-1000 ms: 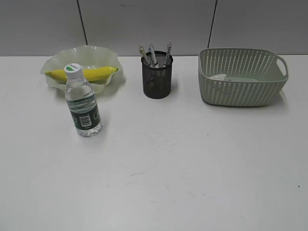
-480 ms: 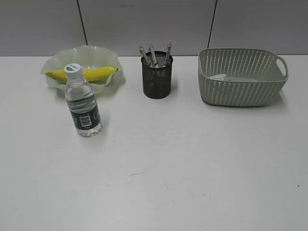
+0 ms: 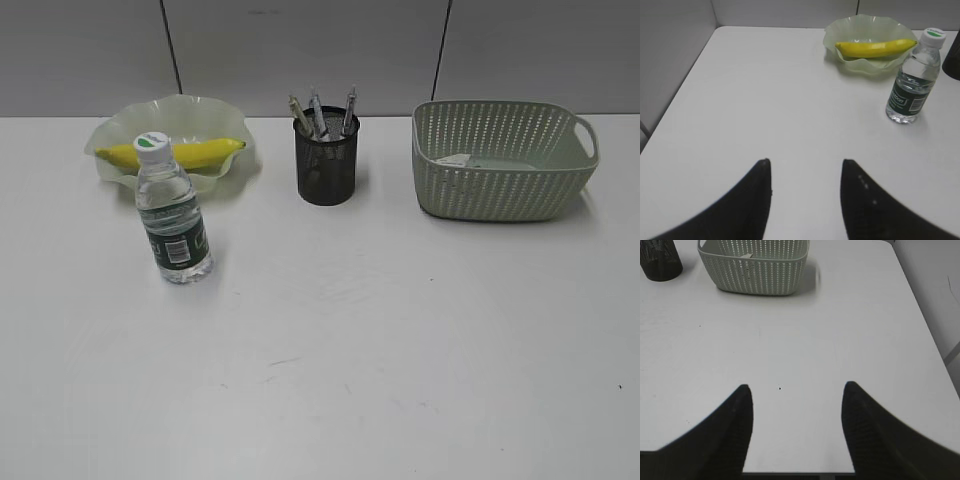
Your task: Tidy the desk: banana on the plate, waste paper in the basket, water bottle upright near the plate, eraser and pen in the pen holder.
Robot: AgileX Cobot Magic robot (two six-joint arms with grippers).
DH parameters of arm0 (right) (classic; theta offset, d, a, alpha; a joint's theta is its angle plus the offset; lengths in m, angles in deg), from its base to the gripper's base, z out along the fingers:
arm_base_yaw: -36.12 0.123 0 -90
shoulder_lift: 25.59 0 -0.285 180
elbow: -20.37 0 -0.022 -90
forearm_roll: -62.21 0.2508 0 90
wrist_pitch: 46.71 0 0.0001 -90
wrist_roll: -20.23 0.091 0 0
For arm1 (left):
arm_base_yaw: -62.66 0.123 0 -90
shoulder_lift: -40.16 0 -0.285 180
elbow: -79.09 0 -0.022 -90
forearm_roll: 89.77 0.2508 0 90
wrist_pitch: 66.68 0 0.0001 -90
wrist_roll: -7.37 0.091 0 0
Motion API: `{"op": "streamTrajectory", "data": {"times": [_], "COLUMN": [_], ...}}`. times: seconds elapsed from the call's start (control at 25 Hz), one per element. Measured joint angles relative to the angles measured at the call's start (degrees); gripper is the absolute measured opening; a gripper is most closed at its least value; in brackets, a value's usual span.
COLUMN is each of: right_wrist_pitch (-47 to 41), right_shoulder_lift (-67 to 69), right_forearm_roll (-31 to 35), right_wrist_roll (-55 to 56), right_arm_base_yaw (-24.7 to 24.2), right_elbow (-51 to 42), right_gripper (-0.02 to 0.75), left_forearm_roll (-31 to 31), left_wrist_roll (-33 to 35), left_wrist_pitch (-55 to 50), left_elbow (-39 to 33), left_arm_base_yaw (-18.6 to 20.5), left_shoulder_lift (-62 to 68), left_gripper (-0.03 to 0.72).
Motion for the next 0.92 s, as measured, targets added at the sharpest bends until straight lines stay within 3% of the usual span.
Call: {"op": "streamTrajectory", "data": {"times": [0.92], "right_wrist_pitch": [0.0], "right_shoulder_lift": [0.0], "right_forearm_roll": [0.0], "right_wrist_roll": [0.0], "right_arm_base_yaw": [0.0], "right_elbow": [0.0], "right_gripper": [0.454], "left_forearm_roll": [0.0], "left_wrist_roll": [0.05], "left_wrist_pitch": [0.0], "left_elbow": [0.0], "left_arm_base_yaw": [0.0], "left_shoulder_lift": [0.0], "left_gripper": [0.342]}}
